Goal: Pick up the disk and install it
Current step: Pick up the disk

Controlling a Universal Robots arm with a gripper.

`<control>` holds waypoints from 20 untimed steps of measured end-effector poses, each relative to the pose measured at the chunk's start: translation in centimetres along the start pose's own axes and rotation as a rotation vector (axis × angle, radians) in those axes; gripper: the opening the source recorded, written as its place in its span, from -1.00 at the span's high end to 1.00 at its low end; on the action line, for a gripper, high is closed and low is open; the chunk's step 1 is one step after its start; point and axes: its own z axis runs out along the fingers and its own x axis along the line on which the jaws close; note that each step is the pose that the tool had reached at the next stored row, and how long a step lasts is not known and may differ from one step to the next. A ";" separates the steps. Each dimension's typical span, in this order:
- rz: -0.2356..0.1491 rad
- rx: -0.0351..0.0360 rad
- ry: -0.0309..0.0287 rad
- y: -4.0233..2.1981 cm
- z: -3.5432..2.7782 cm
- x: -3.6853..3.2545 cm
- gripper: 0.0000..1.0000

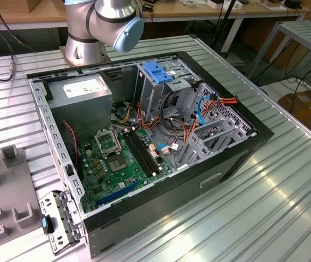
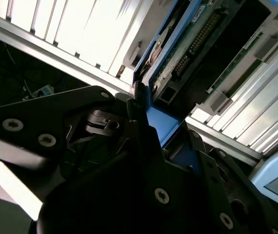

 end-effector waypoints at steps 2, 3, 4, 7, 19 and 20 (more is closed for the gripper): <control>0.000 -0.0001 0.0001 0.00 -0.53 -0.01 0.25; 0.000 -0.0001 0.0000 0.00 -0.77 -0.01 0.25; 0.000 -0.0001 0.0001 -0.01 -0.96 -0.01 0.25; 0.000 -0.0001 0.0000 -0.01 -1.66 -0.02 0.25; 0.000 -0.0001 0.0000 -0.01 -4.25 -0.04 0.25; 0.000 -0.0001 0.0001 -0.02 -4.70 -0.04 0.25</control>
